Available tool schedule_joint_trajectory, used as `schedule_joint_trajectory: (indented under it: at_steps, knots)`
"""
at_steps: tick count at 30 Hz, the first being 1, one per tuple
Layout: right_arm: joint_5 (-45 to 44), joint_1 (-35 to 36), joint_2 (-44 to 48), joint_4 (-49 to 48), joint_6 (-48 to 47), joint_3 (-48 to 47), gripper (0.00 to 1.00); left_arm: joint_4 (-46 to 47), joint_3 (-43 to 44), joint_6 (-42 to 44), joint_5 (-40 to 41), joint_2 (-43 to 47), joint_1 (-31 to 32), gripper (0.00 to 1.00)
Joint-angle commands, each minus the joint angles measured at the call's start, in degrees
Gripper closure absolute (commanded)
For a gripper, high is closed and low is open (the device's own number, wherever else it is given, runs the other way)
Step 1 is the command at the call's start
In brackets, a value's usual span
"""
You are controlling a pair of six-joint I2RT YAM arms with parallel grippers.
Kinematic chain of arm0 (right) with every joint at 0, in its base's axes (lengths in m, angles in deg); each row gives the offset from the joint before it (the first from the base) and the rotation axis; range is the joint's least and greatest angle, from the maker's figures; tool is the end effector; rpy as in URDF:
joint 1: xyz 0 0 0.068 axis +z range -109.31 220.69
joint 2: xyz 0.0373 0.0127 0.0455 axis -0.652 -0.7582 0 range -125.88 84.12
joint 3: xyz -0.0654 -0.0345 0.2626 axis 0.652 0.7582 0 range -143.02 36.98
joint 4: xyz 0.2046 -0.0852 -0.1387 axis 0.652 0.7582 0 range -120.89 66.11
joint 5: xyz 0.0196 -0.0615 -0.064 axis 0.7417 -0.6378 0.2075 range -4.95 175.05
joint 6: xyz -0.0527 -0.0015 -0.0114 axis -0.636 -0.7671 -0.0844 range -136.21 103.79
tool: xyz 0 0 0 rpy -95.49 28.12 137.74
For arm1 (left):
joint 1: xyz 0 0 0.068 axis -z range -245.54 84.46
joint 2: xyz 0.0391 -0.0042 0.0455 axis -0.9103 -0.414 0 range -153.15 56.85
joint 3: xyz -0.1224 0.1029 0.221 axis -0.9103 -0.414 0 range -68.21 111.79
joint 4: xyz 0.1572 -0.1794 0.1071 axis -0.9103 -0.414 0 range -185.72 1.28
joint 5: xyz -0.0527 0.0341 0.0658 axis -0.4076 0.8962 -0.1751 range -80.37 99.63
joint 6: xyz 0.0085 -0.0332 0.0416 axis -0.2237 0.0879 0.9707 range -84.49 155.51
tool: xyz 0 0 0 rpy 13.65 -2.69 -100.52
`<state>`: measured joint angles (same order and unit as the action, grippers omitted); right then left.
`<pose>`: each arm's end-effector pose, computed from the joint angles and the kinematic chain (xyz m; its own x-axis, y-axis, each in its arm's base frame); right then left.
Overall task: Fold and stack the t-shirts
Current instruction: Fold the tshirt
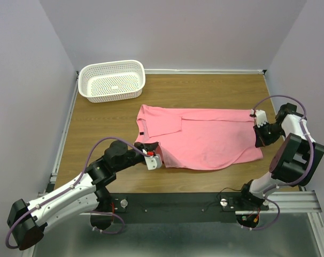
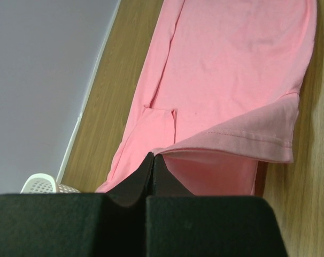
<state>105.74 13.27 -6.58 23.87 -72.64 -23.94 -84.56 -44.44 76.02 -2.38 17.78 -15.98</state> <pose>0.2507 -0.1158 0.2011 -0.8227 -0.4513 -0.3457 -0.5145 0.8498 0.1150 0.1072 -0.1373 0.2521 0.4744 0.4229 -0.7720 0.7480 0.2687 0.6069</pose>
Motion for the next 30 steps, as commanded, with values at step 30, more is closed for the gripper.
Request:
schedule_joint_trajectory:
  at_steps: [30]
  knots:
    - [8.49,-5.45,1.75,-7.83,-5.28,3.45,0.99,0.49,6.55,-8.79,4.45,-7.85,-14.05,1.00]
